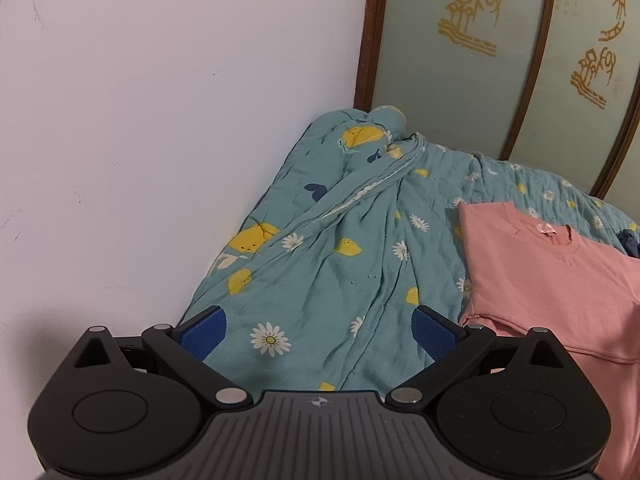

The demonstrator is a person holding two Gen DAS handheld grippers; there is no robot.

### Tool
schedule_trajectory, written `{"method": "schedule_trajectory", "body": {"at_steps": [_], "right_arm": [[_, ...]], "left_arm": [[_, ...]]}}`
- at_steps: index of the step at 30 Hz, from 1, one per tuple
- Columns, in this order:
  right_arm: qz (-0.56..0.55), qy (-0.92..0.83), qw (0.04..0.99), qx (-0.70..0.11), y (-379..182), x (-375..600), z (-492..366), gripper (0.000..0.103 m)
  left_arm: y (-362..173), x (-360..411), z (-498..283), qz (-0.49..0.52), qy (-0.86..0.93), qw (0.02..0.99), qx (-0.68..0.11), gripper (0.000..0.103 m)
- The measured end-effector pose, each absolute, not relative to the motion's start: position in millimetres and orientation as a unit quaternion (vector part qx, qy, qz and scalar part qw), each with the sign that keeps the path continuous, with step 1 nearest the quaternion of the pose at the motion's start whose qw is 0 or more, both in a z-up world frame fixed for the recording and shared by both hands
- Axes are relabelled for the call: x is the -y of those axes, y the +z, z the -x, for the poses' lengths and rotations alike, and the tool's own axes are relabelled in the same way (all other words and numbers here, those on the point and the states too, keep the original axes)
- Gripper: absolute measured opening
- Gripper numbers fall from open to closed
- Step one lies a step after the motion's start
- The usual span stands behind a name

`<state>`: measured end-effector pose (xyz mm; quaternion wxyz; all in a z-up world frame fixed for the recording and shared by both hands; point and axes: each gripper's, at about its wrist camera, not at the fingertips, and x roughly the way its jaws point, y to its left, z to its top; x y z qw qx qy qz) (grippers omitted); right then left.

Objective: Fold clothes
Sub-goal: 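Carry the held sleeve across the sweatshirt body toward the other sleeve, then lower the sleeve onto the sweatshirt and open the right gripper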

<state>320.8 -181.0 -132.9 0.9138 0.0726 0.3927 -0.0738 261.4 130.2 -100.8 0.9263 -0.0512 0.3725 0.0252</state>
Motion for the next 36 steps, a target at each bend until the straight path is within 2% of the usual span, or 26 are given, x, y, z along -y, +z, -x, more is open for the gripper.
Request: {"method": "schedule_trajectory", "body": {"at_steps": [9, 11, 15, 16, 22, 30, 36], "right_arm": [[-0.022, -0.030, 0.905, -0.425, -149.9, 135.2, -332.1, 0.009], [-0.024, -0.023, 0.905, -0.425, -151.0, 132.5, -331.8, 0.014], [-0.049, -0.006, 0.911, -0.410, -143.5, 132.1, -326.5, 0.034], [-0.054, -0.002, 0.913, -0.404, -141.4, 132.7, -325.2, 0.035], [-0.091, 0.006, 0.914, -0.395, -138.8, 140.6, -320.7, 0.035], [-0.233, -0.050, 0.864, -0.443, -186.5, 180.9, -314.1, 0.033], [-0.334, -0.077, 0.842, -0.417, -208.3, 205.8, -293.1, 0.032]], "left_arm": [[-100.3, -137.3, -260.5, 0.066, 0.026, 0.926, -0.371, 0.100], [-100.2, -137.3, -260.7, 0.067, 0.025, 0.926, -0.371, 0.100], [-100.4, -134.9, -261.0, 0.063, 0.022, 0.927, -0.370, 0.100], [-100.3, -133.4, -261.0, 0.060, 0.021, 0.927, -0.370, 0.100], [-99.8, -129.4, -260.4, 0.053, 0.018, 0.928, -0.370, 0.100], [-100.8, -128.2, -260.4, 0.051, 0.015, 0.927, -0.372, 0.100], [-102.9, -126.0, -263.2, 0.052, 0.015, 0.925, -0.376, 0.100]]}}
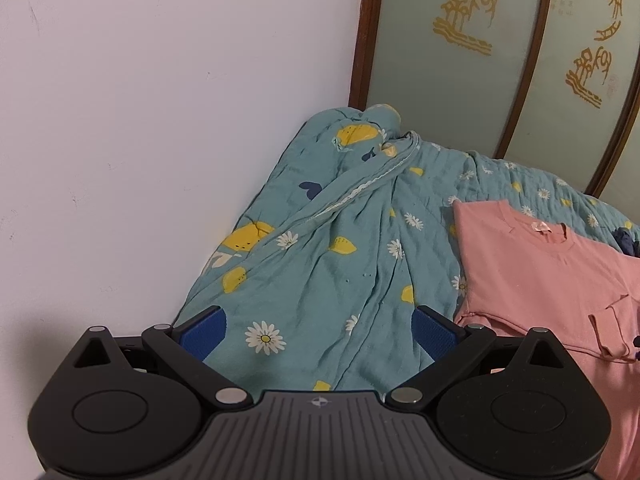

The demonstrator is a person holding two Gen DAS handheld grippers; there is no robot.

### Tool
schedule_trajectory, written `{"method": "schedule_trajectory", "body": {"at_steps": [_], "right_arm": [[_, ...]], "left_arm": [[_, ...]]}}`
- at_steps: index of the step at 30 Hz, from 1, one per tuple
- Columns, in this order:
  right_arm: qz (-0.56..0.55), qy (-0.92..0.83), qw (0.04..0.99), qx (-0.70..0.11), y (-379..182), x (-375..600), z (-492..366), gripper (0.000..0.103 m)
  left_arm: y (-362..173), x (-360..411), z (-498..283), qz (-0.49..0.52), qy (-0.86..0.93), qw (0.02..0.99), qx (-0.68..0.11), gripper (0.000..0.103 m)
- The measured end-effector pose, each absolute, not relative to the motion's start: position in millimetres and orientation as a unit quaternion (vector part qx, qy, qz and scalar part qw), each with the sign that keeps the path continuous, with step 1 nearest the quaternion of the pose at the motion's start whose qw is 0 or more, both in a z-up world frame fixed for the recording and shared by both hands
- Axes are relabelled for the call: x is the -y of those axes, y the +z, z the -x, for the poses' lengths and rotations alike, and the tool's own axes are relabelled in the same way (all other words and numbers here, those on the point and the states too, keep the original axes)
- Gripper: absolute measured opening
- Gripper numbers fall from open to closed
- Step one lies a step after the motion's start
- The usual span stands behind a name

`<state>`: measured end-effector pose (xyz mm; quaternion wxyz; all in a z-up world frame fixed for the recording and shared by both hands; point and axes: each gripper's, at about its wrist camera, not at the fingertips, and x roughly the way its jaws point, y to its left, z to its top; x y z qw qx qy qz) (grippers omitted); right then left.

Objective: Fold clothes
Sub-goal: 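Lower the sleeve onto the sweatshirt and open the right gripper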

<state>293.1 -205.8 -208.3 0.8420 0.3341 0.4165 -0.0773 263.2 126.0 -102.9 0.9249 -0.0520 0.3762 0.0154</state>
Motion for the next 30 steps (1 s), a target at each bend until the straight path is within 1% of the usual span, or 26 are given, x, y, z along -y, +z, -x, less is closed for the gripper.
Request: {"method": "schedule_trajectory", "body": {"at_steps": [2, 4, 9, 14, 15, 16, 20, 23, 26, 30], "right_arm": [[-0.341, -0.089, 0.842, -0.408, -210.1, 210.1, -289.8, 0.033], [-0.326, -0.090, 0.856, -0.392, -206.8, 213.5, -291.3, 0.033], [-0.307, -0.055, 0.864, -0.396, -212.0, 223.0, -312.3, 0.032], [-0.353, 0.012, 0.852, -0.387, -230.7, 238.2, -324.8, 0.031], [-0.353, 0.015, 0.851, -0.388, -231.9, 238.7, -324.9, 0.022], [-0.349, 0.015, 0.852, -0.390, -232.6, 238.6, -324.9, 0.003], [-0.316, 0.019, 0.863, -0.394, -223.4, 233.3, -322.2, 0.003], [-0.322, 0.005, 0.874, -0.364, -207.8, 238.6, -313.1, 0.003], [-0.284, -0.023, 0.869, -0.405, -216.7, 236.1, -320.3, 0.003], [-0.285, -0.027, 0.870, -0.401, -218.0, 230.1, -320.6, 0.003]], "left_arm": [[-103.4, -124.2, -262.5, 0.048, 0.015, 0.925, -0.377, 0.100], [-103.8, -122.0, -262.4, 0.042, 0.016, 0.925, -0.377, 0.100], [-106.0, -119.3, -263.2, 0.038, 0.016, 0.924, -0.381, 0.100], [-109.1, -114.5, -265.5, 0.030, 0.019, 0.922, -0.385, 0.100], [-110.1, -112.9, -266.7, 0.028, 0.019, 0.922, -0.387, 0.100], [-111.3, -111.0, -268.0, 0.026, 0.019, 0.921, -0.389, 0.100], [-114.8, -106.1, -270.9, 0.018, 0.017, 0.919, -0.394, 0.100], [-115.8, -103.6, -270.8, 0.012, 0.017, 0.919, -0.394, 0.100], [-115.3, -101.6, -270.8, 0.011, 0.014, 0.919, -0.394, 0.100], [-115.4, -98.3, -268.7, 0.000, 0.015, 0.920, -0.391, 0.100]]}}
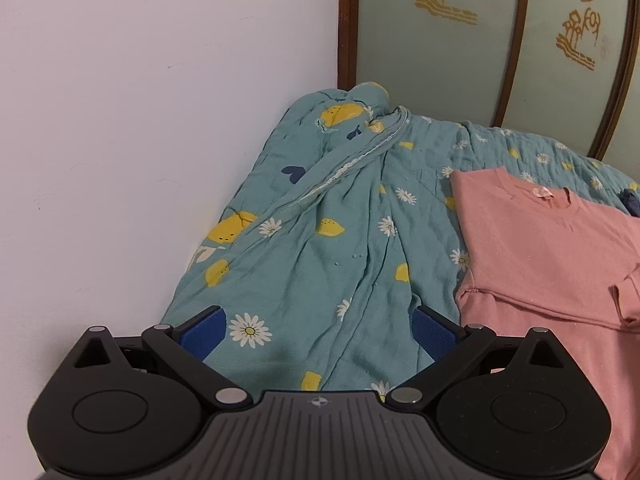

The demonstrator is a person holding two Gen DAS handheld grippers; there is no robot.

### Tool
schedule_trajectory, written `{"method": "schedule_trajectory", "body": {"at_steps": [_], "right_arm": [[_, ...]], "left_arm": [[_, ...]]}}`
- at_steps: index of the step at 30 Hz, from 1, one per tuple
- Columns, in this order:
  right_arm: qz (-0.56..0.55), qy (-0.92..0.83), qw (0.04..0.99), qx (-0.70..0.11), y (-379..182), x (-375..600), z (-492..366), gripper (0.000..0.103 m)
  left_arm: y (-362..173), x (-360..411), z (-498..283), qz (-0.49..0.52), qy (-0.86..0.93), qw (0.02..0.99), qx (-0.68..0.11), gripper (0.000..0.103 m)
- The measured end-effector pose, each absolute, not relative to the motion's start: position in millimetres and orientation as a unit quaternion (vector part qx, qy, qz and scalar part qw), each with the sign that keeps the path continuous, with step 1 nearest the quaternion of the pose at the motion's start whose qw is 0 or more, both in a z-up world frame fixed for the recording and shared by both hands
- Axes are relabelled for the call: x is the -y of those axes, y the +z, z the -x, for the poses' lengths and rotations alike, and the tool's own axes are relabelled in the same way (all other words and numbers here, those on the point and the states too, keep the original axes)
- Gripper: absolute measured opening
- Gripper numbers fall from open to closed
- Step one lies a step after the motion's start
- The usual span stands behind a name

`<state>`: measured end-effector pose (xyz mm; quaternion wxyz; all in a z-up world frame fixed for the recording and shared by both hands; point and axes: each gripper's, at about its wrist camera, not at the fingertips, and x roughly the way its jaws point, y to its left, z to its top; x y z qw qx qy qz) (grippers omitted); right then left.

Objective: Fold clothes

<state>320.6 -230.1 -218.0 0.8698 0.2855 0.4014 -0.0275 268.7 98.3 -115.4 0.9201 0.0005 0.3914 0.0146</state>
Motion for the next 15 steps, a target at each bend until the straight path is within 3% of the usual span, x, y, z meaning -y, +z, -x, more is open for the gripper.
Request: {"method": "schedule_trajectory", "body": {"at_steps": [12, 15], "right_arm": [[-0.251, -0.061, 0.871, -0.418, -210.2, 229.1, -324.5, 0.010], [-0.229, -0.111, 0.892, -0.373, -188.9, 227.8, -319.3, 0.012]], "left_arm": [[-117.1, -101.2, -271.7, 0.011, 0.013, 0.918, -0.396, 0.100], [-116.2, -102.6, -271.5, 0.016, 0.015, 0.918, -0.395, 0.100]]}}
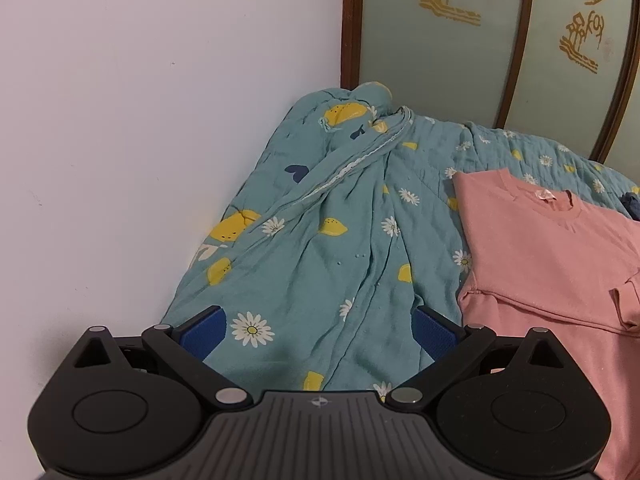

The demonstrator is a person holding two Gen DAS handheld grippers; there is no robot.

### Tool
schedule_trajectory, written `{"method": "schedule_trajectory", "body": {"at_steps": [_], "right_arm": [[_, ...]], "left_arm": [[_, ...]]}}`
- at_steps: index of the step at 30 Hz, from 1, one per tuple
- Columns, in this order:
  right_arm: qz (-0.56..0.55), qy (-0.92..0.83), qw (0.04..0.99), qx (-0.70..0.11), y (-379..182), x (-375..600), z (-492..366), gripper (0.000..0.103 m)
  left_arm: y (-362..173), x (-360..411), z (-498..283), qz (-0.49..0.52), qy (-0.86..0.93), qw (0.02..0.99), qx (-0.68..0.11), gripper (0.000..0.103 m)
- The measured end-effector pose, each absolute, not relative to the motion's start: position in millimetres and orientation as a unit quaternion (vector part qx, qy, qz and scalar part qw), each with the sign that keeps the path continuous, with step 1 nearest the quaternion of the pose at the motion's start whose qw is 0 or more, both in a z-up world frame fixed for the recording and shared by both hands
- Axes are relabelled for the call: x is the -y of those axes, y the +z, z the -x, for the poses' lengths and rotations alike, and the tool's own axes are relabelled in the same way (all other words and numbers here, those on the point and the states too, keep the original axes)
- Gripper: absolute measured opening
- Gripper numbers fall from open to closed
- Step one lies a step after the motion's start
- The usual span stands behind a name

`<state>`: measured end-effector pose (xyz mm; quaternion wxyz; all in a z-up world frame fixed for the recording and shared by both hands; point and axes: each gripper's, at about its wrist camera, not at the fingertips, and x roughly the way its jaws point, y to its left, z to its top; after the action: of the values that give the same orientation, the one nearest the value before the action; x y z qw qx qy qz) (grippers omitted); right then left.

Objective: Fold clothes

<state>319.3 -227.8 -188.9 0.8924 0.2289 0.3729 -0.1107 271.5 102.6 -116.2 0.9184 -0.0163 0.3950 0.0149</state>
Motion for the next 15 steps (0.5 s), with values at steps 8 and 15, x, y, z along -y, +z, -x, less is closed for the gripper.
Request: {"method": "schedule_trajectory", "body": {"at_steps": [8, 15], "right_arm": [[-0.223, 0.057, 0.926, -0.301, -129.5, 140.3, -357.0, 0.012], [-0.343, 0.238, 0.835, -0.359, -180.9, 24.3, -449.2, 0.012]], "left_arm": [[-120.2, -104.4, -279.4, 0.047, 0.015, 0.916, -0.398, 0.100], [-126.4, -101.5, -281.6, 0.040, 0.015, 0.914, -0.403, 0.100]]}}
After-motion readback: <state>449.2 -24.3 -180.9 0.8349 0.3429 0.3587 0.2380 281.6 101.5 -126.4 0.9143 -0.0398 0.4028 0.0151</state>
